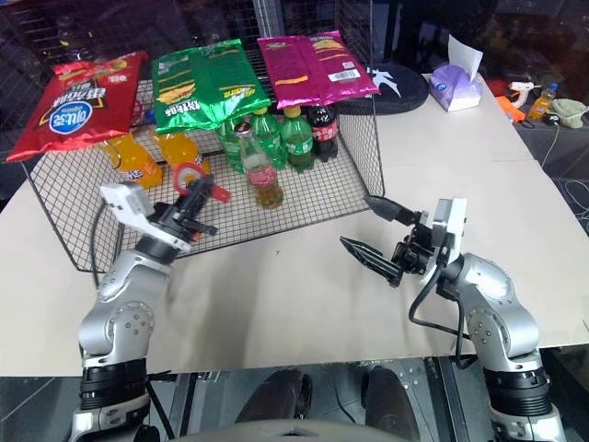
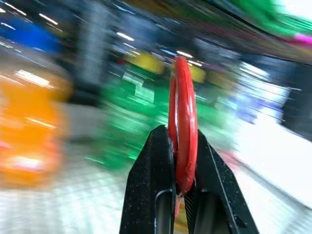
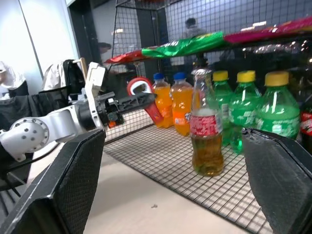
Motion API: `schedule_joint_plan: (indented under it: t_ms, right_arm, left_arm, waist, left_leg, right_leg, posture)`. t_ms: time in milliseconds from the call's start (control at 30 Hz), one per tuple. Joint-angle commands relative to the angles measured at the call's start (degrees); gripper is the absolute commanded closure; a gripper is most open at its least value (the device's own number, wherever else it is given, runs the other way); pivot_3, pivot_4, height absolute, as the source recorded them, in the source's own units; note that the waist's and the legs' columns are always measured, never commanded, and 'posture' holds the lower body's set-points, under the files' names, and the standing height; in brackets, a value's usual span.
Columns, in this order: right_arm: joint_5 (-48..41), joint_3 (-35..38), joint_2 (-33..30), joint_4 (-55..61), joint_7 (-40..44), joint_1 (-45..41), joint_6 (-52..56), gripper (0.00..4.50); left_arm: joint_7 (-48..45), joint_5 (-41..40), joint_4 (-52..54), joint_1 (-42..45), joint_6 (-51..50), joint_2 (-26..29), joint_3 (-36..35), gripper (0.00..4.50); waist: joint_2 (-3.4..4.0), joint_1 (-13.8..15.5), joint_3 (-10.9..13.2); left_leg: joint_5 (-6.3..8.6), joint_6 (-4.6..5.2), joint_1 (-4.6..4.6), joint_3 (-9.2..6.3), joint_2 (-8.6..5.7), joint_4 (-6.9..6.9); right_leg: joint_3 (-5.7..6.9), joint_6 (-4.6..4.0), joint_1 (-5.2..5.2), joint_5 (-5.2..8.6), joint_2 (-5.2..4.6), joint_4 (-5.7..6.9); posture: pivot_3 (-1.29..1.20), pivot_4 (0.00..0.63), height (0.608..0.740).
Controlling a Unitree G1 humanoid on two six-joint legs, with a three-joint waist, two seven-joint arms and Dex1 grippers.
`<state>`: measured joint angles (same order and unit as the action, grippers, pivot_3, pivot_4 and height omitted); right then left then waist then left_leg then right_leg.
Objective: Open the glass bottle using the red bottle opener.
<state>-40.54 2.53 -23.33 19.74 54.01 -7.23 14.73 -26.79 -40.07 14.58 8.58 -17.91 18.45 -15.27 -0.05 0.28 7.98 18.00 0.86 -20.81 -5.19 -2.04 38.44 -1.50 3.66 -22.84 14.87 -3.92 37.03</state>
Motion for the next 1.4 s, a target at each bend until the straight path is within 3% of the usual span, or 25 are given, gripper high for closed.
schedule_joint_plan:
  t_ms: [33, 167, 467, 633, 900, 1000, 1167, 1233, 1267, 1400]
  right_arm:
    - [0.7, -0.9, -1.1, 1.8, -1.9, -0.3, 2.5, 0.0]
    - [-1.6, -4.1, -3.3, 2.6, -2.9, -2.3, 11.0, 0.0]
    - [-0.5, -12.3, -4.7, 0.3, -4.7, -10.4, 25.4, 0.0]
    - [3.0, -15.0, -4.7, -1.5, -2.6, -13.2, 24.0, 0.0]
    - [0.4, -14.8, -3.8, -1.6, -1.9, -15.4, 29.9, 0.0]
    - [-1.8, -13.4, -3.4, -1.2, -2.3, -16.1, 32.3, 0.83]
    - [-3.1, -12.5, -4.9, -0.8, -1.3, -16.4, 35.2, 3.45]
    - [-3.0, -12.2, -5.3, -0.8, -1.0, -16.5, 35.7, 4.23]
    - [-3.0, -12.2, -5.6, -0.9, -0.8, -16.5, 36.0, 4.49]
    - [-2.8, -12.6, -6.3, -1.2, 0.2, -16.6, 36.1, 4.49]
  left_arm:
    - [-4.4, -6.9, 5.0, -0.9, -4.9, 1.7, 0.6, 4.38]
    - [-9.1, -11.7, 5.3, -1.5, -11.0, 3.0, 3.5, 4.38]
    - [-18.9, -11.9, -4.0, 6.5, -15.9, 0.1, 12.5, 4.38]
    - [-25.2, -11.5, -5.8, 8.2, -18.5, 0.4, 15.9, 4.38]
    - [-28.2, -9.2, -7.8, 9.5, -17.9, -0.2, 16.7, 4.38]
    - [-28.6, -8.4, -8.1, 9.4, -18.0, -0.4, 17.1, 4.5]
    - [-29.5, -7.5, -8.9, 9.5, -18.0, -0.2, 17.0, 4.5]
    - [-29.8, -7.5, -9.0, 9.6, -18.2, 0.1, 16.9, 4.5]
    - [-30.0, -7.4, -9.0, 9.6, -18.4, 0.4, 16.9, 4.5]
    - [-30.4, -5.8, -9.2, 9.3, -17.5, 0.9, 17.1, 4.5]
  waist:
    - [0.0, -0.3, 0.0]
    - [0.01, -0.9, 0.0]
    - [-0.01, -1.0, 0.0]
    - [-0.01, -1.2, 0.0]
    - [-0.01, -1.1, 0.0]
    - [-0.01, -1.1, 0.0]
    - [-0.02, -1.0, 0.0]
    - [-0.02, -1.1, 0.0]
    - [-0.03, -1.1, 0.0]
    - [-0.03, -1.1, 0.0]
  left_leg:
    - [0.0, 0.0, 0.0, 0.0, 0.01, 0.0]
    - [0.0, 0.0, 0.03, 0.01, 0.01, 0.0]
    - [-0.01, 0.0, 0.02, 0.0, -0.02, 0.05]
    - [0.0, 0.01, -0.01, 0.02, -0.02, 0.06]
    - [-0.01, 0.01, -0.01, 0.0, -0.01, 0.06]
    - [-0.01, 0.01, -0.02, -0.02, -0.01, 0.06]
    - [0.0, 0.01, -0.04, -0.02, -0.03, 0.06]
    - [0.0, 0.01, -0.04, -0.03, -0.03, 0.06]
    - [0.0, 0.01, -0.05, -0.03, -0.03, 0.06]
    - [0.0, 0.01, -0.04, -0.02, -0.02, 0.05]
  right_leg:
    - [0.0, 0.0, 0.0, 0.0, 0.0, 0.01]
    - [-0.02, 0.0, 0.01, 0.0, 0.01, 0.03]
    - [0.0, -0.01, 0.02, 0.0, 0.08, 0.06]
    - [-0.02, 0.0, 0.0, 0.0, 0.08, 0.01]
    - [-0.01, 0.0, 0.0, 0.0, 0.06, 0.01]
    - [-0.01, -0.01, 0.0, 0.0, 0.06, 0.01]
    - [0.0, 0.0, 0.0, 0.0, 0.02, 0.0]
    - [0.0, 0.0, 0.0, 0.0, 0.02, 0.0]
    - [0.0, 0.0, -0.01, 0.0, 0.02, 0.0]
    - [0.0, 0.0, -0.01, 0.0, 0.03, 0.0]
  posture:
    - [0.0, 0.15, 0.74]
    - [0.0, 0.15, 0.74]
    - [0.0, 0.15, 0.74]
    - [0.0, 0.15, 0.74]
    - [0.0, 0.15, 0.74]
    - [0.0, 0.15, 0.74]
    - [0.0, 0.15, 0.74]
    - [0.0, 0.15, 0.74]
    - [0.0, 0.15, 0.74]
    - [0.0, 0.15, 0.74]
